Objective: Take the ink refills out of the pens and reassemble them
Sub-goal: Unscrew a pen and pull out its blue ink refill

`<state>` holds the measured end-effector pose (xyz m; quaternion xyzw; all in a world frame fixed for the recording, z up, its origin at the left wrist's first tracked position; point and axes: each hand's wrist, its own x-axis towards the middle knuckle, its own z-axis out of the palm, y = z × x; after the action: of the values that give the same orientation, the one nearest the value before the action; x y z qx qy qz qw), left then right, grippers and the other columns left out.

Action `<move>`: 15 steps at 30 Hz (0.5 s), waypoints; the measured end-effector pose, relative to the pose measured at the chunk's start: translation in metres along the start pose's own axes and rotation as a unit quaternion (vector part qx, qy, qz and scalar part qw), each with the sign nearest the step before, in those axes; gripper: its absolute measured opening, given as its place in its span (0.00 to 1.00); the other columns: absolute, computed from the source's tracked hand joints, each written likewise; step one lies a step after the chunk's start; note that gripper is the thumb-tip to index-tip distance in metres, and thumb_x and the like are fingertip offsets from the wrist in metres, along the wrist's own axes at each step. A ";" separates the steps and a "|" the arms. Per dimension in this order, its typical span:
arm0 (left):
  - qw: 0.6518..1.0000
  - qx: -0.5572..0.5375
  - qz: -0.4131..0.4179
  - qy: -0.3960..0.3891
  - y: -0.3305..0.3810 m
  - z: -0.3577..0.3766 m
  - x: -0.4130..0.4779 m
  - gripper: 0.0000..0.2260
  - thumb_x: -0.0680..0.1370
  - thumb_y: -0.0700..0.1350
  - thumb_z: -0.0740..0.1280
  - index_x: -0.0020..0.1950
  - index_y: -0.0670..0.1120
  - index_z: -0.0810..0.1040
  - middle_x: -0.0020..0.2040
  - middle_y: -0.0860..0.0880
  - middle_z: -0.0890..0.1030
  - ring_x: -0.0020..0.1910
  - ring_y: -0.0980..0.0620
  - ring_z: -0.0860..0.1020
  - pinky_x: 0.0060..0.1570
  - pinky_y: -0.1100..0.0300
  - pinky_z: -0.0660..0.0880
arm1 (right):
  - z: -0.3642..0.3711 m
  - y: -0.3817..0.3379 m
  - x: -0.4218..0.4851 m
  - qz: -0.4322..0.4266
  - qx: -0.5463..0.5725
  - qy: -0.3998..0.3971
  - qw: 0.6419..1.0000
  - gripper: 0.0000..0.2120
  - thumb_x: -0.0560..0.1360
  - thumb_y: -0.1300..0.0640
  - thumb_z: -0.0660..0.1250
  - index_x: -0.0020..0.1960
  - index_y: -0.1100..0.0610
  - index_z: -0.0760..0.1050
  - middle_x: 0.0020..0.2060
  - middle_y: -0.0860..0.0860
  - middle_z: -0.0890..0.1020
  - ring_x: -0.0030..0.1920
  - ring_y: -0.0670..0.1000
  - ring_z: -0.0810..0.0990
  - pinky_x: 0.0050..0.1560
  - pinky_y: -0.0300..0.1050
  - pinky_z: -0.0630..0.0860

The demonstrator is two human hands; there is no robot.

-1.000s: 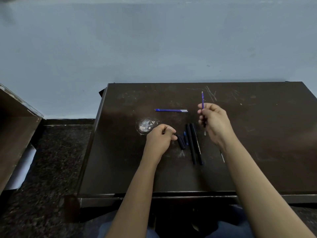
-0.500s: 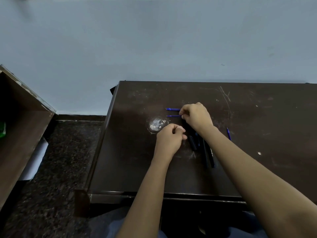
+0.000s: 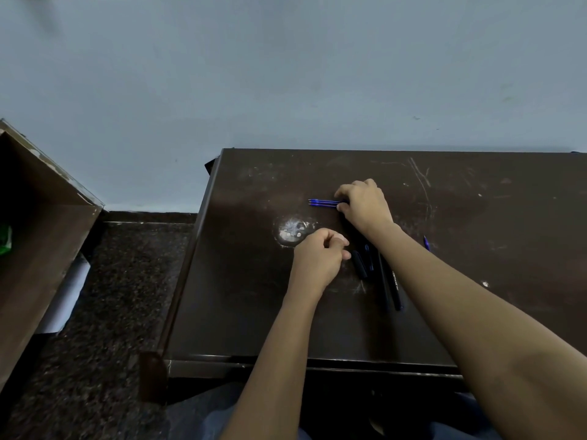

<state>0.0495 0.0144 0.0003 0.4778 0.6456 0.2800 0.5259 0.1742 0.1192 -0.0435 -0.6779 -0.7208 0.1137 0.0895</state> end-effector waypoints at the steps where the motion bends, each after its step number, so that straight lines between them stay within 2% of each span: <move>1: 1.000 0.000 -0.001 -0.002 0.000 0.000 0.000 0.08 0.80 0.45 0.59 0.48 0.50 0.78 0.38 0.53 0.82 0.35 0.61 0.76 0.32 0.69 0.67 | -0.001 0.000 0.001 0.001 0.000 -0.003 1.000 0.12 0.77 0.56 0.64 0.59 0.54 0.78 0.56 0.55 0.80 0.60 0.59 0.71 0.59 0.53 0.69; 15: 1.000 0.006 0.002 -0.002 -0.002 -0.002 0.001 0.08 0.80 0.44 0.60 0.47 0.50 0.78 0.40 0.52 0.83 0.39 0.59 0.77 0.34 0.69 0.68 | -0.002 -0.002 0.008 -0.005 0.000 -0.010 1.000 0.12 0.77 0.59 0.63 0.58 0.55 0.79 0.55 0.57 0.80 0.60 0.60 0.71 0.59 0.54 0.70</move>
<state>0.0473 0.0152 -0.0011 0.4825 0.6455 0.2763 0.5236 0.1721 0.1273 -0.0415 -0.6729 -0.7252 0.1196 0.0830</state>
